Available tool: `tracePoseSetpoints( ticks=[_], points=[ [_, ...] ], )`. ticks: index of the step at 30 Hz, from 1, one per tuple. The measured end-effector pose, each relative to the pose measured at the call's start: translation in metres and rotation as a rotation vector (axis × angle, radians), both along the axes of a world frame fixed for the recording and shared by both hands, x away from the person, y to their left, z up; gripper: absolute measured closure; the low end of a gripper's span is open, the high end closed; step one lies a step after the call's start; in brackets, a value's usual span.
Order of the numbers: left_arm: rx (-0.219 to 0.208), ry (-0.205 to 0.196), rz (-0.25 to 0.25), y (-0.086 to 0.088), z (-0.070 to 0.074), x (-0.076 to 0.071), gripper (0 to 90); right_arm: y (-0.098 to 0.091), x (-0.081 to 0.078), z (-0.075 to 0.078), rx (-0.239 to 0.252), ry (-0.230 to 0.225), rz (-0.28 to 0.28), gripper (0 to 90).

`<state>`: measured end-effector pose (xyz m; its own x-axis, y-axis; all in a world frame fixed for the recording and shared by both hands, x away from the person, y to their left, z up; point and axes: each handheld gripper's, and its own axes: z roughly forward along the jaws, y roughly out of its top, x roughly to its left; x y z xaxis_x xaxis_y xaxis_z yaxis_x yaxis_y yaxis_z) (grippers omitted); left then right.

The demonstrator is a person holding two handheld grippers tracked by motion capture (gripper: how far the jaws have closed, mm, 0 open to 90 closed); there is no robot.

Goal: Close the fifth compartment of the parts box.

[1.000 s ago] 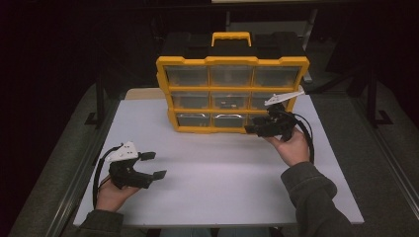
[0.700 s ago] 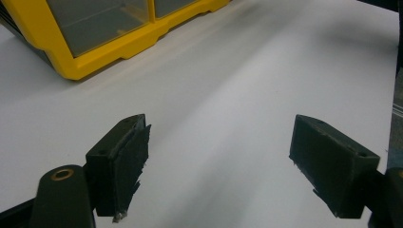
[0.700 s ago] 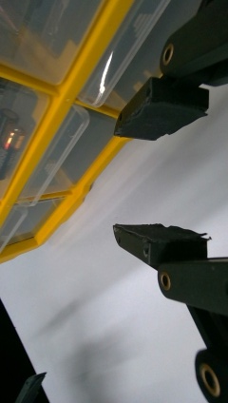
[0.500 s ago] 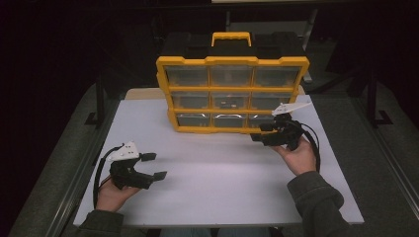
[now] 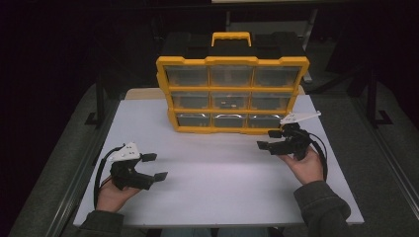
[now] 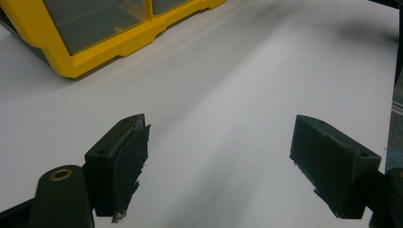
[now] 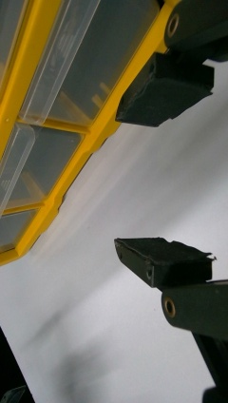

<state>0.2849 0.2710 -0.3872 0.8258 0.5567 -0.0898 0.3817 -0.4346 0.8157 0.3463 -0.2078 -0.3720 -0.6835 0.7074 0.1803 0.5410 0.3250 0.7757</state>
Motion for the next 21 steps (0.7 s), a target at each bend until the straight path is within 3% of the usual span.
tracePoseSetpoints(
  ticks=[21],
  points=[
    [0.003,-0.013,0.019,0.001,-0.004,-0.005,19.5,-0.026,-0.035,-0.021,0.009,0.008,-0.027,24.0]
  ],
)
